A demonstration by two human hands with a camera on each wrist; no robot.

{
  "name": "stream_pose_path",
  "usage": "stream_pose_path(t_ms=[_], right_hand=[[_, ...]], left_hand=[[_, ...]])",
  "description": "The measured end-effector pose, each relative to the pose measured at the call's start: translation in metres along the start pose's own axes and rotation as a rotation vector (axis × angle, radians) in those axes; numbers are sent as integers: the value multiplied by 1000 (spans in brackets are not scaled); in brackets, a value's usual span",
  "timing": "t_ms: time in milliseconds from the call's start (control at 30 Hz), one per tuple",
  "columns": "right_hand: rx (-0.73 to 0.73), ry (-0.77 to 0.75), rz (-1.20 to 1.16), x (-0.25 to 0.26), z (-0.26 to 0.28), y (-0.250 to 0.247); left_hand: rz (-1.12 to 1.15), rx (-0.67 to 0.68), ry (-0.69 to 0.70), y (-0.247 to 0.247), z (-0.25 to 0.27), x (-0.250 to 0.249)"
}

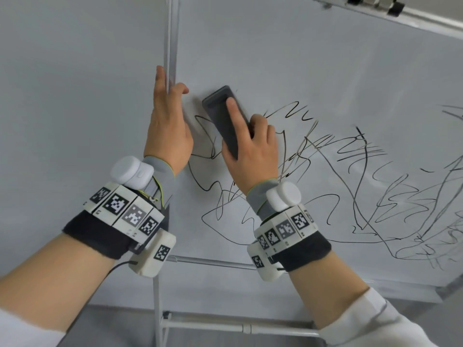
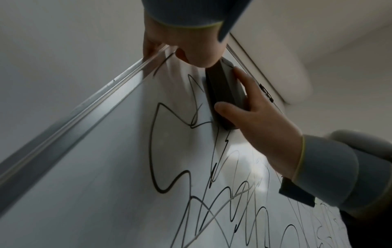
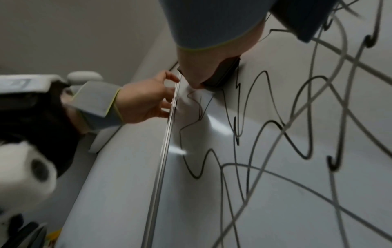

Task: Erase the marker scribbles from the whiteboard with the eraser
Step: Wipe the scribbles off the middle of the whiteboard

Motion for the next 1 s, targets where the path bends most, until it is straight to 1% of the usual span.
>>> stream_pose_path(t_ms=[67,133,233,300,400,500,567,667,800,833,900,1000], right_hand=[[-16,8,2,1,-3,0],[5,-9,3,3,5,6],[120,-44,30,8,29,22],[165,-49,42,7,36,25],[119,-49,38,5,21,16],[35,-33,38,6,-1,2],[15,-23,44,7,-6,-1],[28,-36,35,7,10,8],[155,-39,31,8,36,26],[155,-39,17,8,35,25],[107,-41,-4,9,23,17],[48,-28,-2,11,-1,6]], left_hand=[[33,-3,-14,-2,2,3],[50,-1,-29,-5,3,3],[77,7,-47,-6,3,2],[87,10,-49,-5,5,2],[87,1,-41,-2,7,6],[56,-49,-27,-4,9,9],[36,-68,-13,-6,10,10],[8,-42,-19,-3,13,12],[-37,14,-50,3,16,16],[-49,29,-77,4,18,19],[-58,57,-127,5,20,22],[-20,61,-158,5,21,23]])
Point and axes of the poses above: each hand's wrist, its own z-axis away from the middle knuckle, its own y-axis out of the palm, x = y × z, the point moved 8 cm from there along -z, towards the middle knuckle, and after that the axes turned 6 degrees about -z, right-handed, at the moved point
